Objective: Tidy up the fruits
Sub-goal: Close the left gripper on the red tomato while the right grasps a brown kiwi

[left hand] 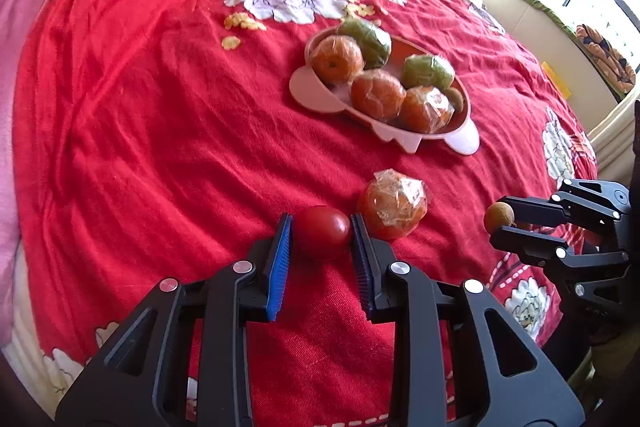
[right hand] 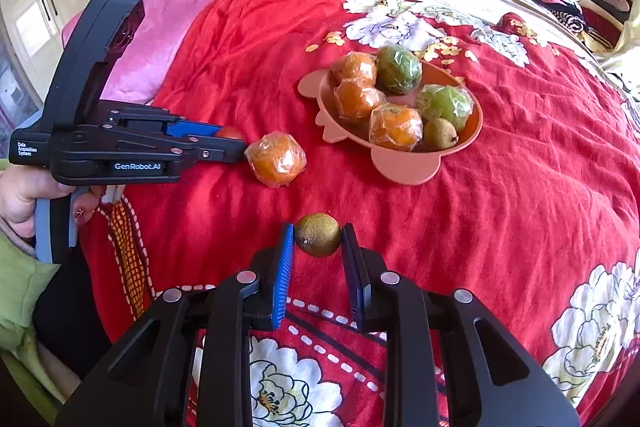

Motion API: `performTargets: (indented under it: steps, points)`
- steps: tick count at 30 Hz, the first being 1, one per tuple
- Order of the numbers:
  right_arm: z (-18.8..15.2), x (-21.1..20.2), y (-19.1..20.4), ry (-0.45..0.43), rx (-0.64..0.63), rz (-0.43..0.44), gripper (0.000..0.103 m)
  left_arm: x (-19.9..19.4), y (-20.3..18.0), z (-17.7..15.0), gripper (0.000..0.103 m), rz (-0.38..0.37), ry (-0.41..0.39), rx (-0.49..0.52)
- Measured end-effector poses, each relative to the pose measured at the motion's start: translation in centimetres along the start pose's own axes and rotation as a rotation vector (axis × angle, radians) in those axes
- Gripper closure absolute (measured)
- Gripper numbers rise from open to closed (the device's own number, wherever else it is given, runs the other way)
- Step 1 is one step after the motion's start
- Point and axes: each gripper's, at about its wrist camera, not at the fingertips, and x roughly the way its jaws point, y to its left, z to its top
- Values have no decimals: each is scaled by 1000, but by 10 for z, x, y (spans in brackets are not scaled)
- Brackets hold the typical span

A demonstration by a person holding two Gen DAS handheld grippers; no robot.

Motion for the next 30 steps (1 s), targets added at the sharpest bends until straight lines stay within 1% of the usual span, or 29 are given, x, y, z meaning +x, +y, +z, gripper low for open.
performTargets:
  steps: [6,15,20,30]
  points:
    - [10,-10,-8,-35,10,-6,80,-15,-1,13,82,1,-37,4]
    - [28,-21,-24,-73,19,-18,80,-23,-8,40,82,6,-67,25]
    - [37,-22,-35,-89,25,-27,80,-16,-14,55,82,7,-65,42]
    - [45,-19,-53,-102,49,-44,80,8,-24,73,82,14,-45,67]
